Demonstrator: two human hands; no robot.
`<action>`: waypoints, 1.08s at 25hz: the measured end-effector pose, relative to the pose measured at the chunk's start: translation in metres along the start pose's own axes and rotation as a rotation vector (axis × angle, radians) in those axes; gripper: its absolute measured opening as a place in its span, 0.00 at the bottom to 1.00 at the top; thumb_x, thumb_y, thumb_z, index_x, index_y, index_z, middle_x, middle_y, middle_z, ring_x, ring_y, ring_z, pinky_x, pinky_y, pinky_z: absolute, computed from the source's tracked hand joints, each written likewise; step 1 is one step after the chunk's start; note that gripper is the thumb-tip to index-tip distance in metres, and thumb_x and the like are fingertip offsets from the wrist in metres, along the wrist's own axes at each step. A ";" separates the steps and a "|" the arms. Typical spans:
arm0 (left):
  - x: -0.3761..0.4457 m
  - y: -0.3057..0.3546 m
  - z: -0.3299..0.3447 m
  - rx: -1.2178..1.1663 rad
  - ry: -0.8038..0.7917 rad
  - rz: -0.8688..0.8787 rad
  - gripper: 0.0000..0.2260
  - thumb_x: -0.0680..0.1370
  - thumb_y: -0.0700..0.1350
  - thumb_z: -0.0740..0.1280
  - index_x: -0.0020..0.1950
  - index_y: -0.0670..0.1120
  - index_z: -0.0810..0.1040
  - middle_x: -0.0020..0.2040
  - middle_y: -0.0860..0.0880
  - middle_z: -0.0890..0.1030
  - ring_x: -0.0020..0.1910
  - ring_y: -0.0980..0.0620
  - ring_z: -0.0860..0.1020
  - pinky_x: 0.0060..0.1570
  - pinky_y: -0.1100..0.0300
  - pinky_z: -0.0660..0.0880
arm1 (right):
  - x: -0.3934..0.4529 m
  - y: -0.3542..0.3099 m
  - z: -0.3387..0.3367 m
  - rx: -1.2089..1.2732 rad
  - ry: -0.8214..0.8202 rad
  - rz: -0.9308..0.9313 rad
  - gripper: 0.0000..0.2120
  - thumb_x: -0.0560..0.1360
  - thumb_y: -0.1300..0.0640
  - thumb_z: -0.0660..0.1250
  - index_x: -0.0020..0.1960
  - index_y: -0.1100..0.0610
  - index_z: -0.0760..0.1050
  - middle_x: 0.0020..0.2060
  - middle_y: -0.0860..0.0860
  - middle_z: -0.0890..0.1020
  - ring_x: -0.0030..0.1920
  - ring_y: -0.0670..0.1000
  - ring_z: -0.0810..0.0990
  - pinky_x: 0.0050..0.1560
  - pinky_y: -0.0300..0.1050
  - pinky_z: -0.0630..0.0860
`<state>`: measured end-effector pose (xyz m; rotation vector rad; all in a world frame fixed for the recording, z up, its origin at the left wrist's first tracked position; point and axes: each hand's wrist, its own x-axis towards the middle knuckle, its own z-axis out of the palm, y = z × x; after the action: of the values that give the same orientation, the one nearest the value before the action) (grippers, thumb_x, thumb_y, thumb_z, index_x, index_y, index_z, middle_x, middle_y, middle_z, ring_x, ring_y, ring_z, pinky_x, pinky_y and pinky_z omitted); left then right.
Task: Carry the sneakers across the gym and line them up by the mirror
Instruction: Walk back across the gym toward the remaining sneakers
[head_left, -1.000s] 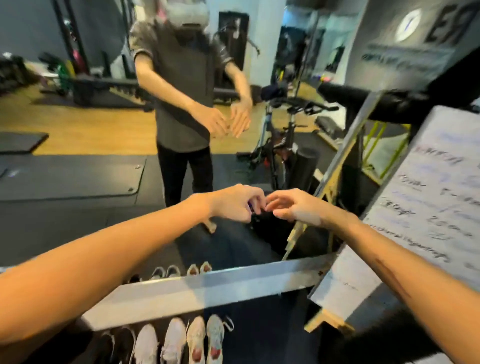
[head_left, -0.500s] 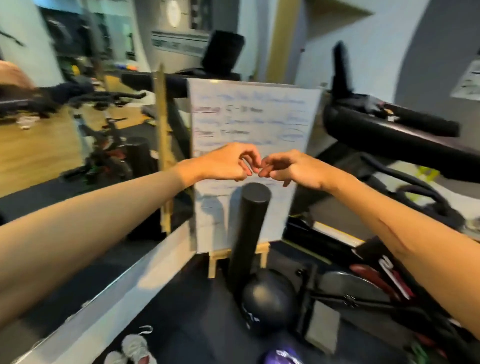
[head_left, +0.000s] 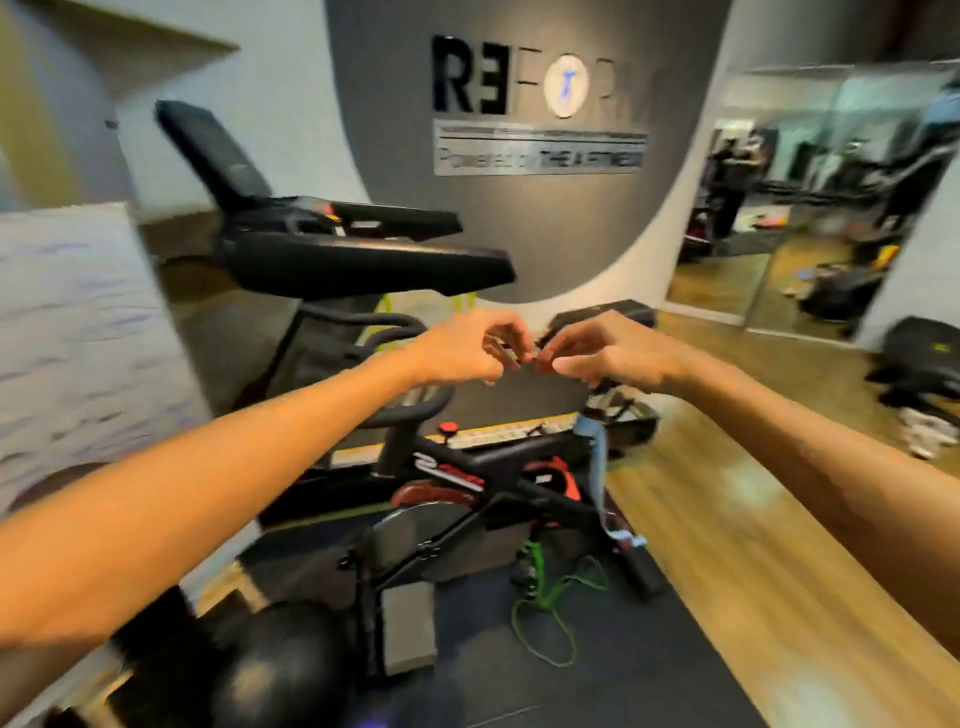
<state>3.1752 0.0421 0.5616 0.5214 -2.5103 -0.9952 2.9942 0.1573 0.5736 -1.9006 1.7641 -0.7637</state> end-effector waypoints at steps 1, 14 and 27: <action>0.031 0.015 0.025 -0.034 -0.031 0.039 0.20 0.66 0.20 0.61 0.56 0.33 0.73 0.53 0.33 0.79 0.49 0.43 0.79 0.50 0.46 0.77 | -0.019 0.022 -0.022 -0.001 0.039 0.040 0.08 0.76 0.61 0.66 0.50 0.51 0.80 0.38 0.45 0.81 0.33 0.36 0.76 0.34 0.35 0.72; 0.327 0.152 0.295 -0.209 -0.495 0.393 0.18 0.66 0.26 0.64 0.54 0.37 0.75 0.51 0.38 0.81 0.51 0.43 0.82 0.42 0.57 0.79 | -0.202 0.244 -0.224 -0.187 0.343 0.421 0.09 0.75 0.60 0.67 0.53 0.54 0.83 0.45 0.54 0.85 0.40 0.49 0.80 0.43 0.45 0.79; 0.640 0.216 0.425 -0.249 -0.705 0.539 0.19 0.68 0.26 0.62 0.55 0.40 0.75 0.54 0.37 0.81 0.52 0.40 0.82 0.46 0.51 0.77 | -0.199 0.457 -0.439 -0.179 0.557 0.670 0.07 0.75 0.59 0.67 0.50 0.54 0.83 0.45 0.52 0.85 0.47 0.50 0.82 0.38 0.37 0.77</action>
<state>2.3818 0.1260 0.5671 -0.6667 -2.7733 -1.3903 2.3543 0.3353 0.5876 -1.0864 2.6720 -0.9353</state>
